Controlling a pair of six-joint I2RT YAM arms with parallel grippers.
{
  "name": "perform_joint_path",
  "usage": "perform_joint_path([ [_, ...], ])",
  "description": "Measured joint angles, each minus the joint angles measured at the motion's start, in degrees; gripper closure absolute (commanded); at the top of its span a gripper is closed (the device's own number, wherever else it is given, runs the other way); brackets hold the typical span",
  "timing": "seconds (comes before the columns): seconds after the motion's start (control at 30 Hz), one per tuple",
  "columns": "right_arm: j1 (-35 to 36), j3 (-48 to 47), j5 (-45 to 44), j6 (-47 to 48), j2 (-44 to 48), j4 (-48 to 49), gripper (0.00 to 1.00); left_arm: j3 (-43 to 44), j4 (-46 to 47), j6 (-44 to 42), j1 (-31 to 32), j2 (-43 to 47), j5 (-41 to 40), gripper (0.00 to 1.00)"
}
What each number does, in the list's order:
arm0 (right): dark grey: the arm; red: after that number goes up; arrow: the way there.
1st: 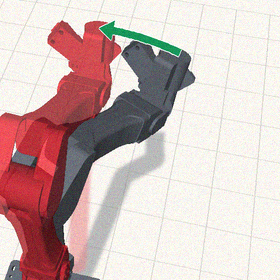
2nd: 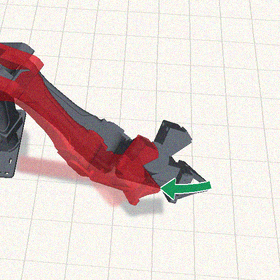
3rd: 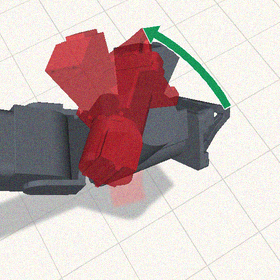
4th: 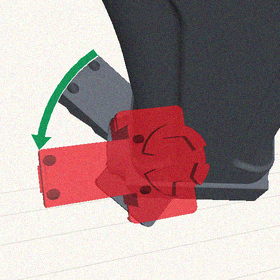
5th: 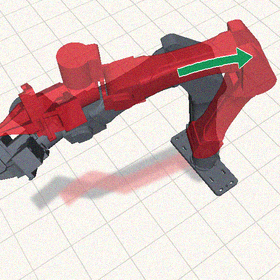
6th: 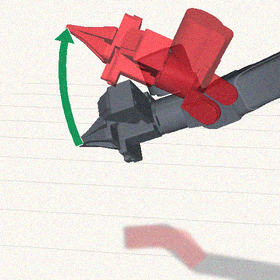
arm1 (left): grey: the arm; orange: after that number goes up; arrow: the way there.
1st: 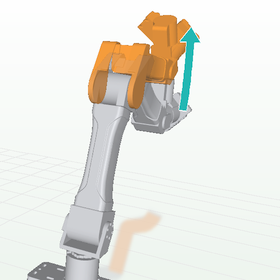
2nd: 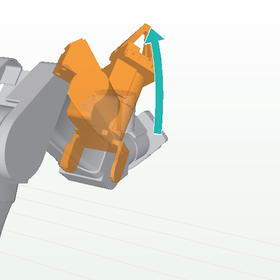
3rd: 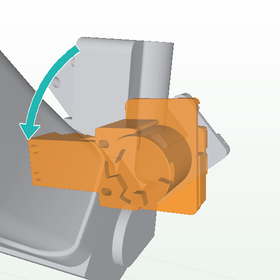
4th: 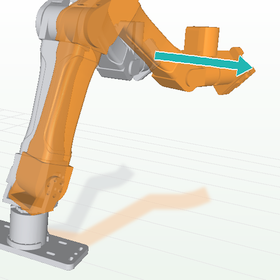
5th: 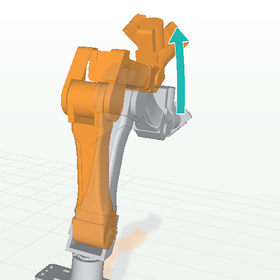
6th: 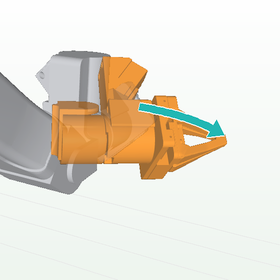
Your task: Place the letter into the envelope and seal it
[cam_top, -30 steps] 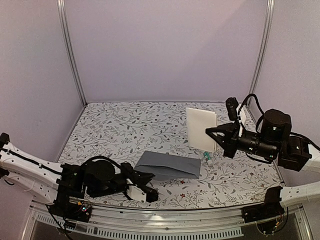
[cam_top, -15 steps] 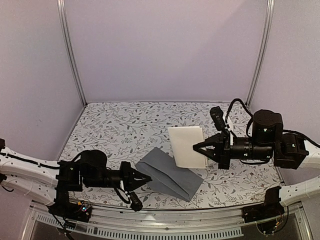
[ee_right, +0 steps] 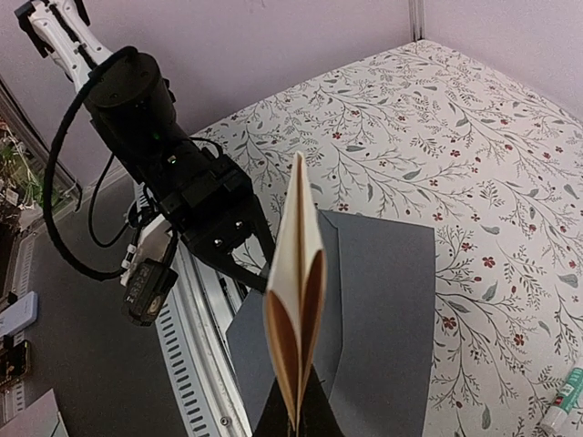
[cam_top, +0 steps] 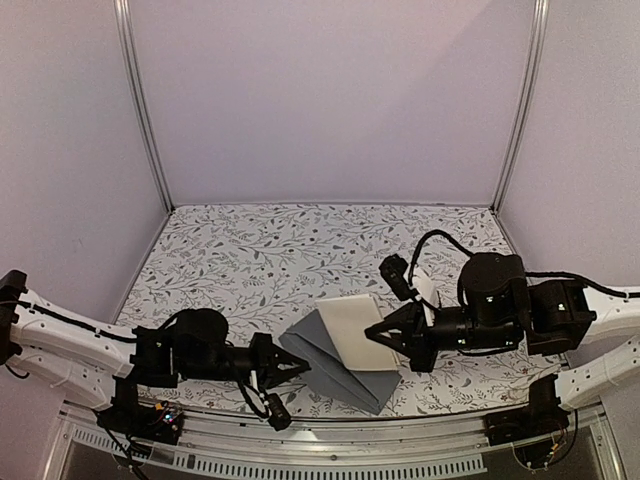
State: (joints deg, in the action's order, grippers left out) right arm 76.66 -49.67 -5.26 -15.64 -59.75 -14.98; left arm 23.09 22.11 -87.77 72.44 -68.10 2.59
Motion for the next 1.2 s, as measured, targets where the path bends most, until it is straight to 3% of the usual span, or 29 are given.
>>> perform_joint_path([
  [0.43, 2.19, 0.17, -6.38, 0.2, -8.52, 2.56, 1.0, 0.0, 1.07, -0.13, -0.09, 0.02, 0.74, 1.0],
  [1.2, 3.17, -2.49, -9.62, 2.01, -13.38, 2.32, 1.0, 0.63, 0.63, 1.49, -0.63, -0.15, 1.36, 1.0],
])
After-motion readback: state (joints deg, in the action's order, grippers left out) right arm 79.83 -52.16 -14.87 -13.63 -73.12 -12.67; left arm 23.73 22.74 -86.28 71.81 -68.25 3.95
